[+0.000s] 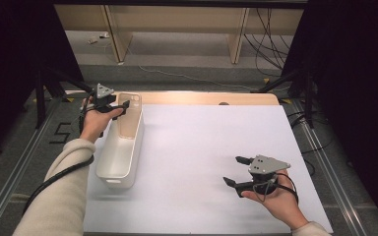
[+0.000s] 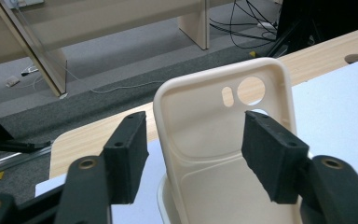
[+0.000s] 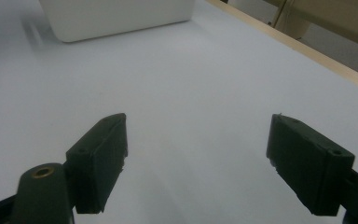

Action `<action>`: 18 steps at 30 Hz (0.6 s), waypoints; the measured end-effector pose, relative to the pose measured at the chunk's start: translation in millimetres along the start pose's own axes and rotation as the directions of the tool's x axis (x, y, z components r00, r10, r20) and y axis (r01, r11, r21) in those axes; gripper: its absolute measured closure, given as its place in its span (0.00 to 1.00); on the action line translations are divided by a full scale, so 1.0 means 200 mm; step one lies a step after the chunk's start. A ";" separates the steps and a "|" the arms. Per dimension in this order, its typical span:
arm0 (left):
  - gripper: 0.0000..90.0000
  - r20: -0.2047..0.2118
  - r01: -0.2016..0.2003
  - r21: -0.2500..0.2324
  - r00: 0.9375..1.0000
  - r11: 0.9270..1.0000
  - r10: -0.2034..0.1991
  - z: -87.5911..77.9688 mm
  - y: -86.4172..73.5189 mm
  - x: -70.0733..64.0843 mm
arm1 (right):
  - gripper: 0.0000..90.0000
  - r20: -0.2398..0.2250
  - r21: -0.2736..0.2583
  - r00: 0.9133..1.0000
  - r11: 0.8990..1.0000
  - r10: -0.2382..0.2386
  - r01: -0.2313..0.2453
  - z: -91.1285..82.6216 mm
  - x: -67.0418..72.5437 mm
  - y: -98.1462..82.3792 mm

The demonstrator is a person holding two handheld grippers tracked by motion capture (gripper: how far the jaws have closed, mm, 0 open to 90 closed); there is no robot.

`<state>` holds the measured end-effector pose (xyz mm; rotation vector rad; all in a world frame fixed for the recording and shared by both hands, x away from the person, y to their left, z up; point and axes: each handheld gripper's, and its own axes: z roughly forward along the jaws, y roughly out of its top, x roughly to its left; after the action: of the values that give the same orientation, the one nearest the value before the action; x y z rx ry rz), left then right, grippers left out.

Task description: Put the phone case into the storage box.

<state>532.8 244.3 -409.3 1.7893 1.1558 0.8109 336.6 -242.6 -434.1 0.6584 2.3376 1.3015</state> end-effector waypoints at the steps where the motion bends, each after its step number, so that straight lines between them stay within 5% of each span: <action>1: 0.42 0.003 0.001 0.000 1.000 1.000 -0.001 -0.01 0.00 0.00 | 0.24 0.001 0.000 1.000 1.000 0.000 0.000 0.00 0.00 0.00; 18: 0.17 0.061 0.015 0.006 0.998 1.000 -0.016 -0.15 -0.02 -0.05 | 0.24 0.004 0.003 1.000 1.000 0.002 -0.002 0.00 0.00 0.00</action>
<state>503.0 243.9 -399.9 1.7951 1.1318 0.7400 336.7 -242.2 -434.2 0.6643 2.3367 1.2959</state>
